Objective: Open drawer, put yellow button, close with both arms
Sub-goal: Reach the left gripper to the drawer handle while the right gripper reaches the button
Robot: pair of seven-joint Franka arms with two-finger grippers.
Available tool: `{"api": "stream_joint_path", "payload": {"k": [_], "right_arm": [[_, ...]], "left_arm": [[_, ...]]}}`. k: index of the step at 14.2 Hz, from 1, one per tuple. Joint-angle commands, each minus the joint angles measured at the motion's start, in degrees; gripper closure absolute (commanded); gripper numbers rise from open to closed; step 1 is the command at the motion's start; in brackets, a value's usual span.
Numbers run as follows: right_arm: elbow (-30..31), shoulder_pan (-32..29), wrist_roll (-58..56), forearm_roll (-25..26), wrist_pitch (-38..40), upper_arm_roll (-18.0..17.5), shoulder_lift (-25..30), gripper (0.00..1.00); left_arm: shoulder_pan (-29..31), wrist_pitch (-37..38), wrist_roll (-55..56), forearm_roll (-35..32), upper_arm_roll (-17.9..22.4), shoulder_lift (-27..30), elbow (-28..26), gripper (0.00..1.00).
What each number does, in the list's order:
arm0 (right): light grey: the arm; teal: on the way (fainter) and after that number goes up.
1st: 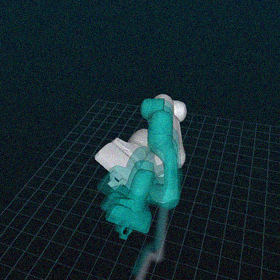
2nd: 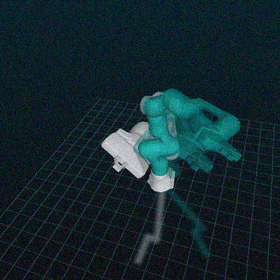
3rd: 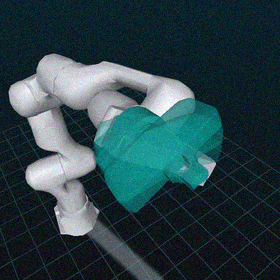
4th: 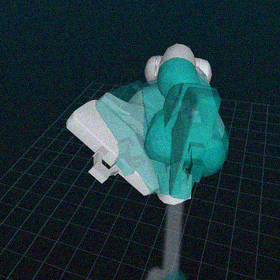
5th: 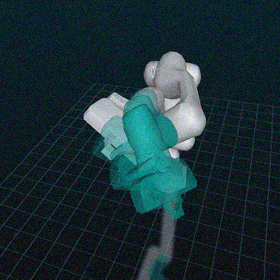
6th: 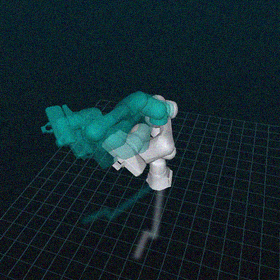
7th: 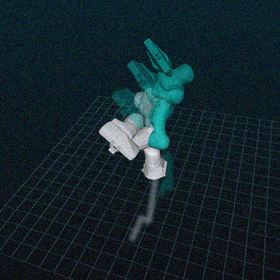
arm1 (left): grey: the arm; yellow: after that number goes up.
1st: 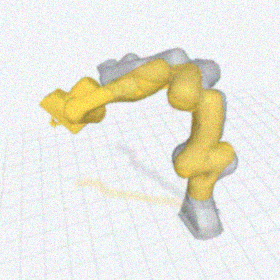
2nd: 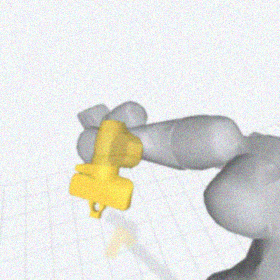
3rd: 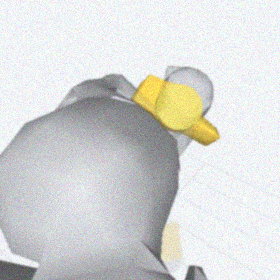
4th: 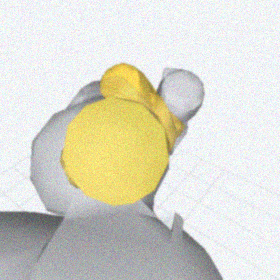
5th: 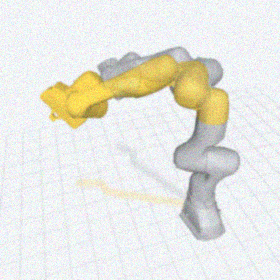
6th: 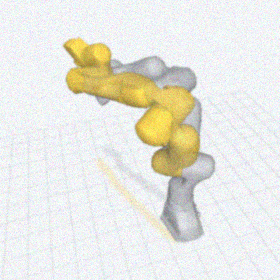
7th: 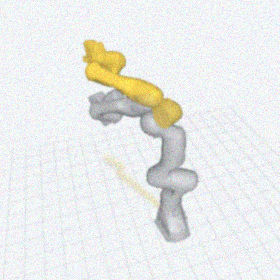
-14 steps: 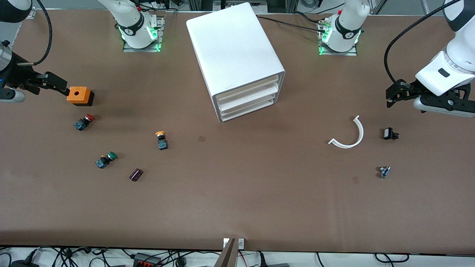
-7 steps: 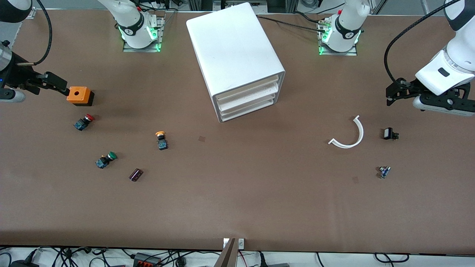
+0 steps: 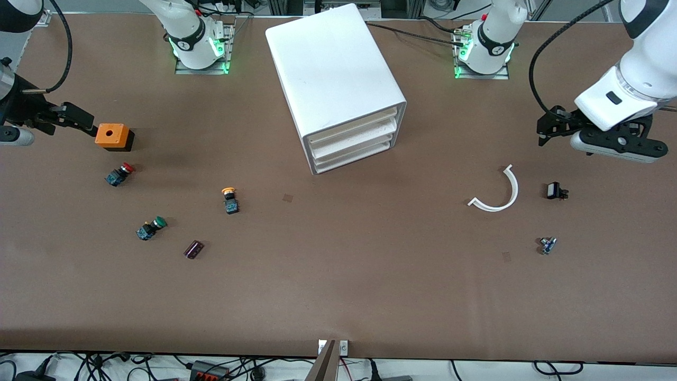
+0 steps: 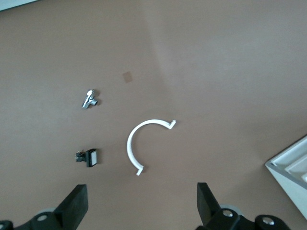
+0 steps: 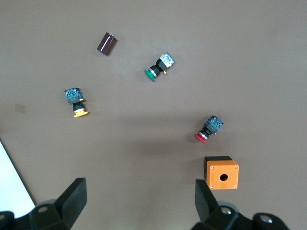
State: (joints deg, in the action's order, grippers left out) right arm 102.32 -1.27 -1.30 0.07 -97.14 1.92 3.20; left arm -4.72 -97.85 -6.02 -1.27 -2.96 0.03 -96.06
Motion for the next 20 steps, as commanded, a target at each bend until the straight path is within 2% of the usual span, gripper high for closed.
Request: {"api": "stream_joint_path", "payload": {"k": [1, 4, 6, 8, 10, 12, 14, 16, 20], "right_arm": [[0.4, -0.4, -1.4, -0.7, -0.2, 0.1, 0.4, 0.0], [0.4, -0.4, -1.4, -0.7, -0.2, 0.1, 0.2, 0.0], [0.4, -0.3, -1.4, -0.9, -0.2, 0.0, -0.7, 0.0], [0.3, -0.1, -1.4, -0.9, -0.2, -0.2, -1.4, 0.0], [0.3, -0.1, -1.3, -0.9, -0.5, -0.3, -2.1, 0.0], [0.0, 0.6, -1.3, -1.0, -0.4, -0.4, -4.1, 0.0], [-0.5, 3.7, -1.4, -0.9, -0.9, -0.4, -7.1, 0.0], [-2.4, 7.0, -1.1, -0.9, -0.9, -0.4, -10.9, 0.0], [-3.4, 10.7, -0.4, -1.4, -5.8, -0.4, -18.4, 0.0]], "left_arm": [[0.6, 1.8, 0.0, 2.9, -0.2, -2.1, 3.6, 0.0], [0.3, 2.9, 0.0, 7.4, -0.2, -2.9, 3.6, 0.0], [-0.2, 6.6, -0.5, 12.4, -0.3, -4.8, 3.6, 0.0], [-0.8, 13.7, -0.7, 20.1, -0.3, -7.2, 3.6, 0.0], [-2.7, 17.3, -0.8, 23.7, -0.4, -11.0, 3.5, 0.0], [-4.5, 17.0, -0.9, 30.8, -0.4, -14.7, 3.5, 0.0], [-5.2, 15.7, -1.2, 39.1, -0.3, -17.9, 3.4, 0.0], [-5.4, 13.7, -7.5, 48.7, -0.3, -22.0, 3.4, 0.0], [-7.5, 9.2, -21.0, 57.4, -0.3, -28.8, 2.5, 0.0]]}}
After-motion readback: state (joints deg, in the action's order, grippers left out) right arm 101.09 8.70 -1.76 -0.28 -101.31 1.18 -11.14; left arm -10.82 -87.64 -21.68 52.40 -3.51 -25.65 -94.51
